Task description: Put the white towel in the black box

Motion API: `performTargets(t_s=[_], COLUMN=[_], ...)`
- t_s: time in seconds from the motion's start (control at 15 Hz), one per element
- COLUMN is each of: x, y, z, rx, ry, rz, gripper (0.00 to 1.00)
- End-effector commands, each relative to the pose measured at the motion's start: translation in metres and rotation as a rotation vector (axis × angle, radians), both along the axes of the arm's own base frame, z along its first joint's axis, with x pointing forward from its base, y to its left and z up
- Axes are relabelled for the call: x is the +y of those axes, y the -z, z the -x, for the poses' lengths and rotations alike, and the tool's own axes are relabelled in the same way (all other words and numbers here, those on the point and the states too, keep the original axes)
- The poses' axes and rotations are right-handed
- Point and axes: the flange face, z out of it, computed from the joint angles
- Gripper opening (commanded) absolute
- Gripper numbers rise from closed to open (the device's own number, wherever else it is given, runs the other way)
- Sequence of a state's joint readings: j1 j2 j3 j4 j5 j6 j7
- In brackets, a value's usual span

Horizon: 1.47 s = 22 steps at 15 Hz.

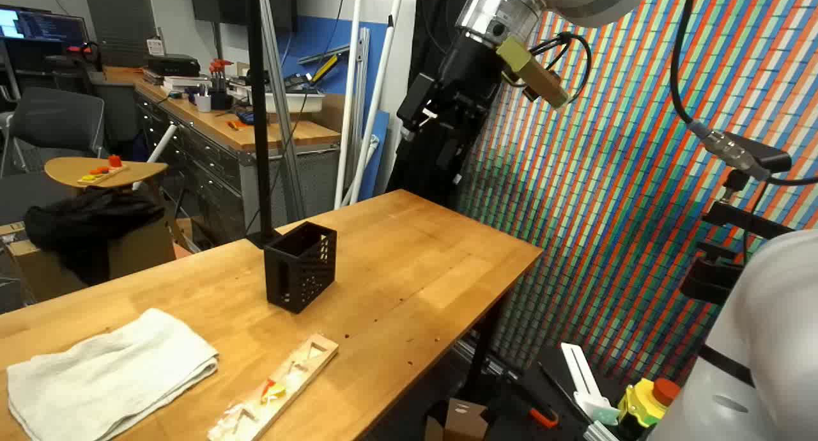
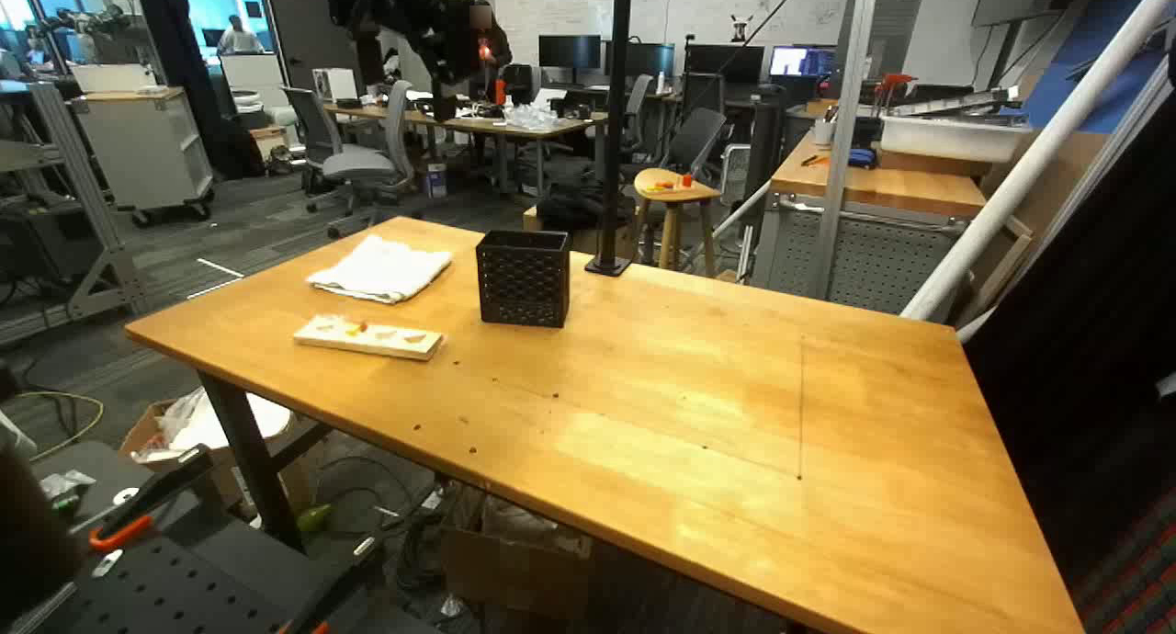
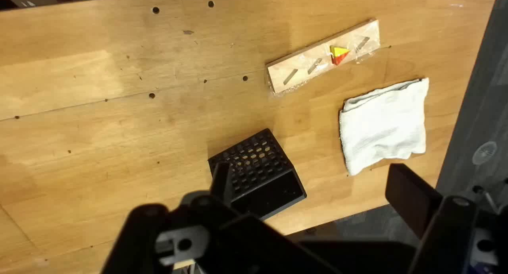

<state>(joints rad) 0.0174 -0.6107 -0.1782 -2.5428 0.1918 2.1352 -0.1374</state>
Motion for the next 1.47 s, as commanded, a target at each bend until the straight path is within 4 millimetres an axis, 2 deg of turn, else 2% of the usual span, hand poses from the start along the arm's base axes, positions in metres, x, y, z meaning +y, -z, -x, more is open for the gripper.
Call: performTargets(t_s=[0.0, 0.2, 0.6, 0.8, 1.07, 1.33, 1.4], x=[-0.001, -0.001, -0.001, 0.01, 0.043, 0.094, 0.111], y=[-0.004, -0.01, -0.01, -0.005, 0.008, 0.023, 0.03], z=[-0.001, -0.001, -0.001, -0.008, -0.03, -0.064, -0.078], rx=[-0.006, -0.02, -0.02, -0.01, 0.025, 0.034, 0.031], ry=[0.0, 0.001, 0.001, -0.027, -0.087, -0.156, -0.171], rz=[0.001, 0.002, 0.002, 0.015, 0.06, 0.11, 0.123], gripper=[1.0, 1.0, 1.0, 1.0, 1.0, 1.0, 1.0])
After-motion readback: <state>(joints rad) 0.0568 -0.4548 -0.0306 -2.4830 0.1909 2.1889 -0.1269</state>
